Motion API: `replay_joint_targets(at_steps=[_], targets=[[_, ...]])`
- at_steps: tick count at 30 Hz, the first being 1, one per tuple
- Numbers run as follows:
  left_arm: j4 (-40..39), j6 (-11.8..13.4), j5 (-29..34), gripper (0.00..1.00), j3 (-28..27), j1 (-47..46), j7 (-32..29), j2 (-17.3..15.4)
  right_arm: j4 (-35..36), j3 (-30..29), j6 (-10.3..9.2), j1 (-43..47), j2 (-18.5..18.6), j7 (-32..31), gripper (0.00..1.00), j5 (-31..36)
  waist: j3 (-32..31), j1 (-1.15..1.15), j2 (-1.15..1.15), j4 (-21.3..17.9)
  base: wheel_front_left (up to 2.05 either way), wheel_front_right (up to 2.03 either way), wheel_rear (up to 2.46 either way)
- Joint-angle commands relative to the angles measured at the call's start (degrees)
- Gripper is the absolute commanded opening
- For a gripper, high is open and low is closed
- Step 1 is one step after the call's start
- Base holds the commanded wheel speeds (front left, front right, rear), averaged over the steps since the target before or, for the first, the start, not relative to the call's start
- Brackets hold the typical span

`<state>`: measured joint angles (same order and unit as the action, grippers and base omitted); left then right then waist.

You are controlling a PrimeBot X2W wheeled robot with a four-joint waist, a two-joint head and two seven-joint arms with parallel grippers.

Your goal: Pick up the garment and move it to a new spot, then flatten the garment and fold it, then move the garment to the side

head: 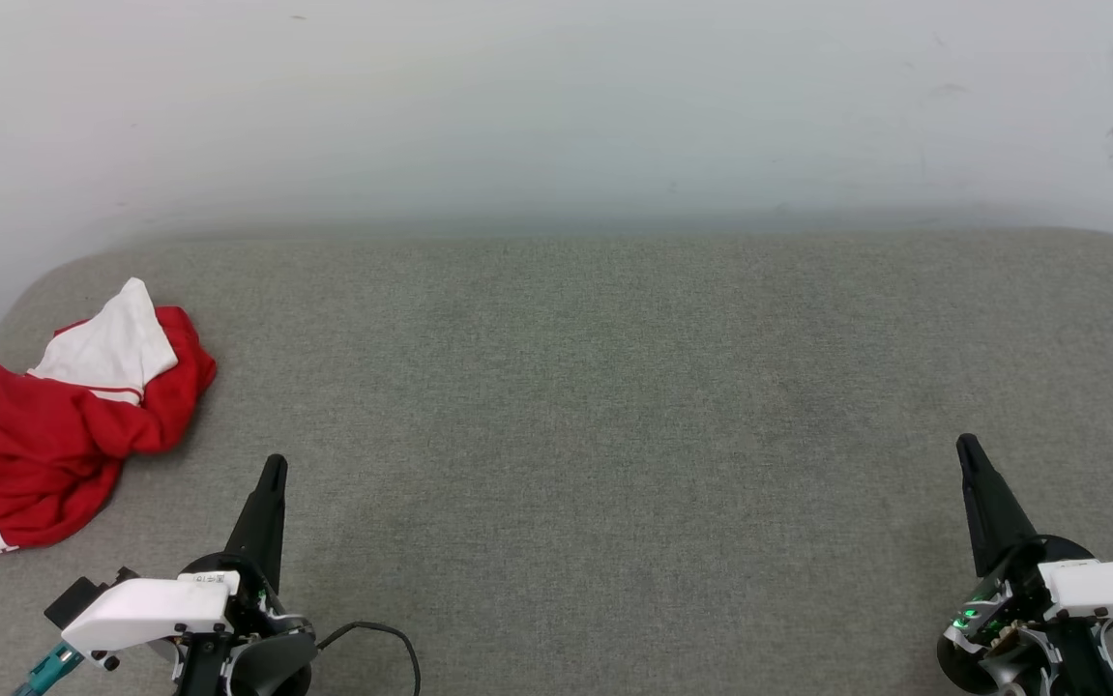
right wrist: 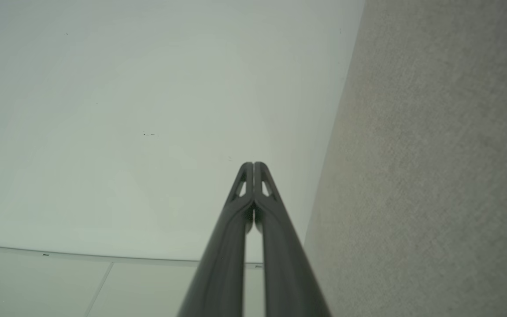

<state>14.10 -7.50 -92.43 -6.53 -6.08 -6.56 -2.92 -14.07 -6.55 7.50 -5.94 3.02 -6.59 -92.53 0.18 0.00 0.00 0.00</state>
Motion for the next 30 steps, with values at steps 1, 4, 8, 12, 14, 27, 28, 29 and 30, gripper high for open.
replay_joint_targets(at_steps=[1,4,8,12,14,27,28,29,30], targets=[[0.0,-0.2,0.2,0.00,-0.2,-0.4,-0.2,0.1,-0.1,-0.1,-0.02,-0.7,-0.2,-0.1,0.00,0.3,0.0,0.00,0.00,0.0,0.00,0.00,0.00],[0.0,-0.2,0.2,0.00,-0.2,-0.4,-0.2,0.1,-0.1,0.0,-0.02,-0.7,-0.2,-0.1,0.00,0.3,0.0,0.00,0.00,0.0,0.00,0.00,0.00],[0.0,-0.2,0.2,0.00,-0.2,-0.4,-0.2,0.1,-0.1,0.0,-0.02,-0.7,-0.2,-0.1,0.00,0.3,0.0,0.00,0.00,0.0,0.00,0.00,0.00],[0.0,-0.2,0.2,0.00,-0.2,-0.4,-0.2,0.1,-0.1,0.0,-0.02,-0.7,-0.2,-0.1,0.00,0.3,0.0,0.00,0.00,0.0,0.00,0.00,0.00],[0.0,-0.2,0.2,0.00,-0.2,-0.4,-0.2,0.1,-0.1,0.0,-0.02,-0.7,-0.2,-0.1,0.00,0.3,0.0,0.00,0.00,0.0,0.00,0.00,0.00],[0.0,-0.2,0.1,0.00,-0.2,-0.4,-0.2,0.1,-0.1,0.0,-0.02,-0.7,-0.2,-0.1,0.00,0.3,0.0,0.00,0.00,0.0,0.00,0.00,0.00],[0.0,-0.2,0.1,0.00,-0.2,-0.4,-0.2,0.1,-0.1,0.0,-0.02,-0.7,-0.2,-0.1,0.00,0.3,0.0,0.00,0.00,0.0,0.00,0.00,0.00],[0.0,-0.2,0.1,0.00,-0.2,-0.4,-0.2,0.1,-0.1,0.0,-0.02,-0.7,-0.2,-0.1,0.00,0.3,0.0,0.00,0.00,0.0,0.00,0.00,0.00],[0.0,-0.2,0.1,0.00,-0.2,-0.4,-0.2,0.1,-0.1,0.0,-0.02,-0.7,-0.2,-0.1,0.00,0.3,0.0,0.00,0.00,0.0,0.00,0.00,0.00]])
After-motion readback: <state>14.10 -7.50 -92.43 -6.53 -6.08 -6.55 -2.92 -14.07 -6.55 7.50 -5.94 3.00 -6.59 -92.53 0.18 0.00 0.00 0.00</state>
